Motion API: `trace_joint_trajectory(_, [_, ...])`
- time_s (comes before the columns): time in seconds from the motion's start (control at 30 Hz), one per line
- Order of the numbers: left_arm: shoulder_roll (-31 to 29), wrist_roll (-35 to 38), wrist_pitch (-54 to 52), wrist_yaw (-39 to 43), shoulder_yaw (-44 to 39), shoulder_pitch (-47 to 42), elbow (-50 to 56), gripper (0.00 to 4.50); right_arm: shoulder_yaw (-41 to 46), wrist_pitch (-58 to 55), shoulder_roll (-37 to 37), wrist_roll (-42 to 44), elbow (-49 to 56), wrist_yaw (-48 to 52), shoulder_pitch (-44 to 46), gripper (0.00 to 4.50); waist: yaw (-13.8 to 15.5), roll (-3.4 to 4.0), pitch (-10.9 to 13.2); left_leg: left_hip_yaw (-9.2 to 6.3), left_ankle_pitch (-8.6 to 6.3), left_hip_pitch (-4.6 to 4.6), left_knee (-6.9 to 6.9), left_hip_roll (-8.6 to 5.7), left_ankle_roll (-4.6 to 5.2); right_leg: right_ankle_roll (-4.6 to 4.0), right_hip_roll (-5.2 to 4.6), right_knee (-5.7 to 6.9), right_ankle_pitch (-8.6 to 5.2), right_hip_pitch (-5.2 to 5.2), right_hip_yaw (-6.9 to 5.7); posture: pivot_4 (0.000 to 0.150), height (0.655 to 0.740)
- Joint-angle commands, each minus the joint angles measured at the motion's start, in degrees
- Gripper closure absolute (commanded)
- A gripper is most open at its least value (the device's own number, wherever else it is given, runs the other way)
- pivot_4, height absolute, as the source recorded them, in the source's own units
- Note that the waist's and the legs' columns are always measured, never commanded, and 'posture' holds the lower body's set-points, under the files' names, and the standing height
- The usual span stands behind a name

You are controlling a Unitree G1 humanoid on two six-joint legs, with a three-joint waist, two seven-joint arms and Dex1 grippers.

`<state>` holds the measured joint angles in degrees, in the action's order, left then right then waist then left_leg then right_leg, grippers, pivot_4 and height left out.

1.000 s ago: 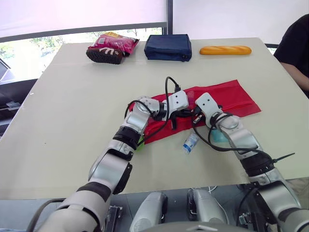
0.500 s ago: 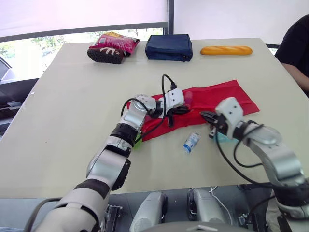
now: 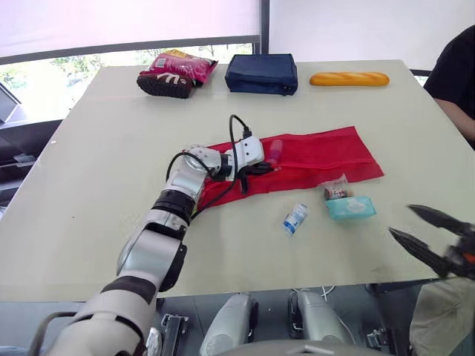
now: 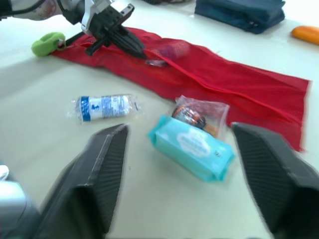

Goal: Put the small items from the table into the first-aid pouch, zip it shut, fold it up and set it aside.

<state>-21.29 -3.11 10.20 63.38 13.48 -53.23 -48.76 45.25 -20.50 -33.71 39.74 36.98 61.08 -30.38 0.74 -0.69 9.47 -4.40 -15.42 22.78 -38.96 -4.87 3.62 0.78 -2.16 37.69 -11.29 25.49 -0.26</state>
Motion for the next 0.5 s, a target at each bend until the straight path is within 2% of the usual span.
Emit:
trace_joint_trajectory(0.03, [-1.1,0.1,2.0,-0.3,-1.3,-1.1,-1.9,4.5,9.2,2.0,-1.2,5.7,1.4,2.9,-4.2,0.06,0.0,0.0,0.0,0.0,0.0,0.0,0.0,0.0,0.0,0.0,-0.01,0.0,0.0,0.0,0.01,0.15,0.7395])
trace_joint_trajectory(0.3, [-0.8,-0.6,4.6,-0.4,-1.0,-3.5,-6.9,4.5,24.2,-0.3,-1.1,17.5,4.6,5.7,-18.7,0.06,0.3,-0.05,0.0,0.0,-0.04,0.03,0.01,0.03,0.06,0.03,-0.06,-0.06,-0.02,-0.04,-0.04,0.15,0.7395])
trace_joint_trajectory(0.4, [-0.4,-0.9,5.5,-0.5,-0.8,-4.5,-8.6,4.5,28.7,-0.7,-3.0,19.8,2.8,6.2,-21.7,0.06,0.2,-0.08,0.0,0.0,-0.08,0.03,0.0,0.03,0.12,0.09,-0.08,-0.1,-0.05,-0.06,-0.04,0.15,0.7395])
trace_joint_trajectory(0.5, [-0.1,-1.2,6.1,-0.5,-0.8,-5.1,-9.5,4.5,29.8,-1.0,-4.3,20.5,2.4,6.2,-22.5,0.06,0.3,-0.1,0.0,0.0,-0.08,0.03,0.0,0.03,0.12,0.2,-0.08,-0.11,-0.13,-0.06,-0.06,0.15,0.7395])
